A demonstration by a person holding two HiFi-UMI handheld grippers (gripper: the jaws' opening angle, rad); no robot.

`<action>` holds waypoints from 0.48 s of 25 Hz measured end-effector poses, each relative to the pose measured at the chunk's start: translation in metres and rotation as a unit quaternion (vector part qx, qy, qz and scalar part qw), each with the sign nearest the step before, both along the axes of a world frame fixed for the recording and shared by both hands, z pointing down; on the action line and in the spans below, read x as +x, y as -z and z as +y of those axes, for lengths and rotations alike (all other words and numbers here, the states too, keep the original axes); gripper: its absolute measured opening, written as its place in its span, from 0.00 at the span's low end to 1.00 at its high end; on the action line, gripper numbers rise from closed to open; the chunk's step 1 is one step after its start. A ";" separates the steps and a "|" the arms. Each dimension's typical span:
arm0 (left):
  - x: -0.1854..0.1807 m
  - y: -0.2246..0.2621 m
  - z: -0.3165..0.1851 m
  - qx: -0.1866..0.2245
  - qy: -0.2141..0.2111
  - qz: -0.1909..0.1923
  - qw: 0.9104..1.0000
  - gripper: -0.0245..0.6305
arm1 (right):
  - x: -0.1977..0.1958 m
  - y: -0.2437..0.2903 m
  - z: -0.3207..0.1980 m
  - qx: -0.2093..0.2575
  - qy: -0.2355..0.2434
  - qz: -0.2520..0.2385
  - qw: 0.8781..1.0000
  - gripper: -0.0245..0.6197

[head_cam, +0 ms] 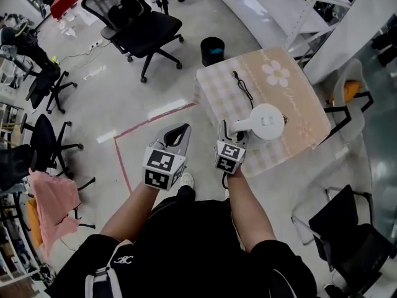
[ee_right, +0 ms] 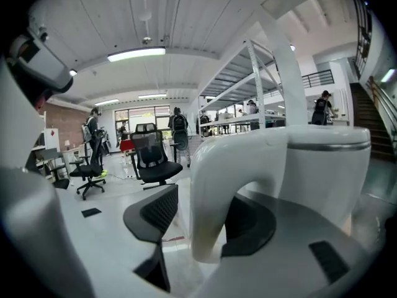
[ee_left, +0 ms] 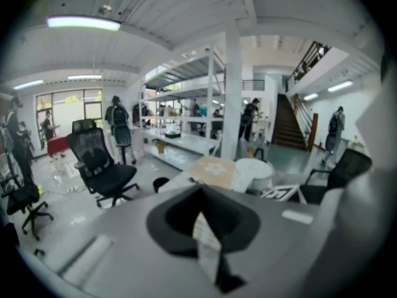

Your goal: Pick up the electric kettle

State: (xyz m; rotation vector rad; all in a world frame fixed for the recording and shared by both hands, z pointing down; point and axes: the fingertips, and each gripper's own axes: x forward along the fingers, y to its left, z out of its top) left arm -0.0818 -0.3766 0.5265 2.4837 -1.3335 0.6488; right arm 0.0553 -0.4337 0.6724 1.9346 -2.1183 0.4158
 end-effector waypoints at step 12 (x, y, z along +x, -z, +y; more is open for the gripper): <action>-0.007 -0.006 0.015 -0.006 0.013 -0.021 1.000 0.03 | 0.007 -0.027 -0.025 -0.080 -0.079 0.017 0.994 0.29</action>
